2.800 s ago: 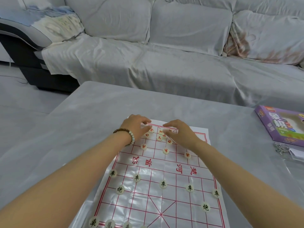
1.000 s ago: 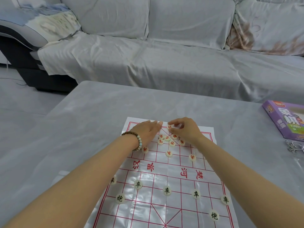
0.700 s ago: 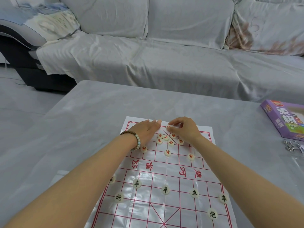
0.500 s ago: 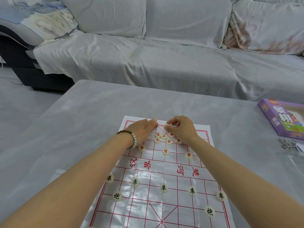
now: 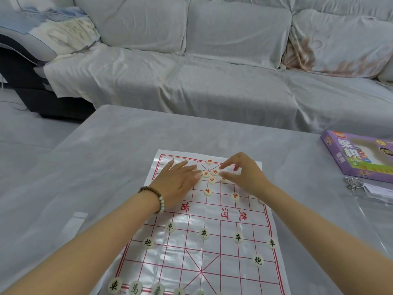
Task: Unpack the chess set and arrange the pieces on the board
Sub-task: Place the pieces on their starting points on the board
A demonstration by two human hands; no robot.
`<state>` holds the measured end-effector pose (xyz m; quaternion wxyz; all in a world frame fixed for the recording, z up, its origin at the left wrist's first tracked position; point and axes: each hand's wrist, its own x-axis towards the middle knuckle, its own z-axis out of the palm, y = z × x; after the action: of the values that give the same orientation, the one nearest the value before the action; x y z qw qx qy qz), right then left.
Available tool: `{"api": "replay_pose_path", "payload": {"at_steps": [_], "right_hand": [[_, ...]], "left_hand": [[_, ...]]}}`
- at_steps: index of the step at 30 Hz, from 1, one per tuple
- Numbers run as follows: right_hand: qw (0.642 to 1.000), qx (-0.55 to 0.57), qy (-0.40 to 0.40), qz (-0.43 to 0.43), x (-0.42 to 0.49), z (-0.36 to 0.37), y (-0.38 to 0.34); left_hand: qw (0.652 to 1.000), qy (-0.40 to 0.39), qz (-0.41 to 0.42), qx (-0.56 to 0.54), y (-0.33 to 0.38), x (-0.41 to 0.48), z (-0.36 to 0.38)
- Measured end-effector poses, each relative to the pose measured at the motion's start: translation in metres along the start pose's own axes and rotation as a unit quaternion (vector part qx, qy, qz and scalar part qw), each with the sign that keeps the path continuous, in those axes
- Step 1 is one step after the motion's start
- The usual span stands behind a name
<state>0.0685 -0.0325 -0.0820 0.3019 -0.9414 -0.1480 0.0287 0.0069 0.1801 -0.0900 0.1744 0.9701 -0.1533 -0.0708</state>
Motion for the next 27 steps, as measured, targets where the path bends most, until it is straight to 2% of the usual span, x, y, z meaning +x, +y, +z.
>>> {"api": "replay_pose_path", "payload": {"at_steps": [3, 6, 14, 19, 21, 24, 27], "right_hand": [[0.998, -0.06, -0.031, -0.013, -0.004, 0.01, -0.004], [0.995, -0.095, -0.026, -0.028, -0.003, 0.017, -0.009], [0.993, -0.113, -0.023, -0.037, -0.002, 0.022, -0.01], [0.99, -0.122, -0.031, -0.063, 0.003, 0.016, -0.009], [0.996, -0.073, 0.02, -0.045, 0.01, 0.011, -0.006], [0.995, -0.013, 0.094, 0.029, 0.026, 0.003, 0.002], [0.994, -0.017, 0.085, 0.065, 0.036, 0.005, 0.009]], "left_hand": [[0.999, -0.031, -0.002, 0.045, 0.009, -0.005, 0.006], [0.997, -0.04, -0.01, 0.062, 0.013, -0.007, 0.009], [0.999, -0.025, -0.013, 0.023, 0.012, 0.002, 0.001], [0.999, 0.002, -0.045, -0.014, 0.007, 0.022, -0.007], [0.998, -0.007, -0.056, -0.001, 0.007, 0.03, -0.01], [0.998, -0.013, -0.062, -0.002, 0.008, 0.044, -0.012], [0.997, -0.026, -0.065, -0.027, 0.01, 0.054, -0.013]]}}
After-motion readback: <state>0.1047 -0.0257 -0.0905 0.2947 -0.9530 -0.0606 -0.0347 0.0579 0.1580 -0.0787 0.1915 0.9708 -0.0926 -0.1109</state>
